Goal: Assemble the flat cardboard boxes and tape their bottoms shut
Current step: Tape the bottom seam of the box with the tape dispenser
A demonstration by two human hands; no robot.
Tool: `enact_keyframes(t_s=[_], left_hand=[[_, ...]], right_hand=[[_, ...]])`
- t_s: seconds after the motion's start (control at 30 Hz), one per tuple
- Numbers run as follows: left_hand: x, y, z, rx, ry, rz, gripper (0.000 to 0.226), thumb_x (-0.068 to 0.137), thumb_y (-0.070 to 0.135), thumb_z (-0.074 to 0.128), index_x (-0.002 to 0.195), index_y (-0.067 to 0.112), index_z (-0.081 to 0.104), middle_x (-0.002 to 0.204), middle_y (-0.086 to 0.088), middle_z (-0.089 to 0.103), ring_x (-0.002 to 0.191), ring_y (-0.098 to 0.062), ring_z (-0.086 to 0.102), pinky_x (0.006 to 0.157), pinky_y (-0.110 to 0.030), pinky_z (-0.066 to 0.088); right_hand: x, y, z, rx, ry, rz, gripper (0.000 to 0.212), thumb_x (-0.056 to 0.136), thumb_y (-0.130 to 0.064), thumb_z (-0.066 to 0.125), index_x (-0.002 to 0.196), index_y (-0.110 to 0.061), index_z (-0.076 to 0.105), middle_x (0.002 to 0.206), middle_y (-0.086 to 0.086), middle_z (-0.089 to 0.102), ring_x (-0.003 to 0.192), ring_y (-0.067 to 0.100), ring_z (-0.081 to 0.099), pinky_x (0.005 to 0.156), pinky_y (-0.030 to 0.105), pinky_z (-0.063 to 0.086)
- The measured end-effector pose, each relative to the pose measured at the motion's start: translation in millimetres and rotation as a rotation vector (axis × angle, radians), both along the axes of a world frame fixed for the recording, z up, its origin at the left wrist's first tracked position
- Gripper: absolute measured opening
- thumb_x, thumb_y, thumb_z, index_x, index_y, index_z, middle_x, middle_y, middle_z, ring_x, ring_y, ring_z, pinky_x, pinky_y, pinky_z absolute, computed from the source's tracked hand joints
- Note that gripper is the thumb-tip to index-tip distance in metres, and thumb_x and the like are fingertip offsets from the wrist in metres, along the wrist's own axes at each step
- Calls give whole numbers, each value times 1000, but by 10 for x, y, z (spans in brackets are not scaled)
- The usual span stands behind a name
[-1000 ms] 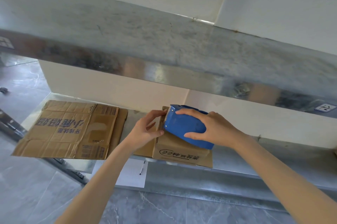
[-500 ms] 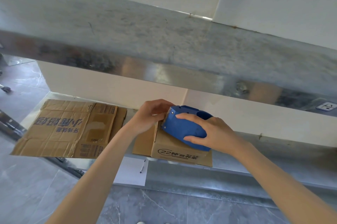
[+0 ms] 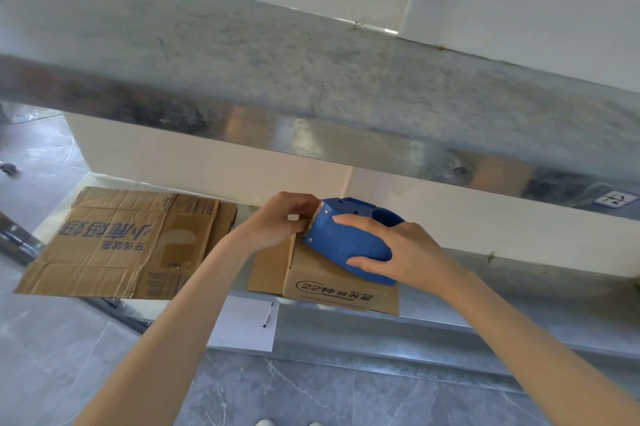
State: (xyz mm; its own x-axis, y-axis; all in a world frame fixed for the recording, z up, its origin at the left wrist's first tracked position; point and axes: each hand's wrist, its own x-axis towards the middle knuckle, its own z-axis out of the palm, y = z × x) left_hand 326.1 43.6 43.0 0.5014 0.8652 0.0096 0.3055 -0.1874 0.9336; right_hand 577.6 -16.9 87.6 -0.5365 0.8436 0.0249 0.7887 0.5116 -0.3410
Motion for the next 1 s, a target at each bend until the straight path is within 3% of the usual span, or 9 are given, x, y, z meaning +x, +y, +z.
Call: enact_keyframes(t_s=[0.33, 0.43, 0.57, 0.7, 0.83, 1.0], left_hand=[[39, -41, 74, 98, -20, 101, 52, 84, -20, 51, 102, 26, 68, 101, 5, 73, 94, -6, 68, 81, -17, 51], [20, -87, 83, 116, -43, 139, 54, 85, -19, 52, 100, 30, 67, 98, 8, 72, 94, -8, 67, 85, -22, 54], [-81, -149, 65, 74, -90, 221, 41, 89, -12, 59, 97, 27, 69, 90, -2, 69, 84, -18, 67, 83, -33, 53], [-303, -198, 56, 7, -124, 303, 35, 90, -8, 62, 95, 26, 70, 81, 1, 61, 75, -9, 61, 79, -25, 49], [-344, -228, 83, -10, -145, 327, 36, 90, -8, 61, 102, 25, 70, 79, 4, 62, 74, -5, 58, 75, -14, 46], [-161, -339, 46, -55, -183, 339, 43, 82, -12, 67, 111, 20, 68, 88, 2, 56, 73, -9, 53, 77, -21, 45]], right_hand=[[1, -4, 78, 14, -19, 44, 62, 89, -62, 53, 131, -79, 10, 62, -5, 52, 59, 13, 52, 51, 19, 40], [8, -18, 132, 29, -20, 53, 63, 89, -60, 54, 131, -79, 11, 59, -1, 50, 62, 12, 51, 53, 21, 40], [33, -32, 194, 18, -15, 54, 63, 89, -56, 57, 134, -75, 17, 53, -1, 42, 57, 10, 47, 54, 20, 38], [123, -34, 252, -15, -4, 47, 62, 89, -54, 60, 136, -72, 23, 50, 0, 37, 50, 14, 42, 50, 19, 34], [100, -9, 295, 3, 24, 56, 65, 88, -52, 63, 134, -74, 23, 52, -1, 43, 47, 15, 42, 52, 17, 39], [109, -23, 248, 6, 40, 28, 66, 87, -54, 63, 132, -77, 21, 49, -2, 38, 46, 14, 40, 52, 17, 40]])
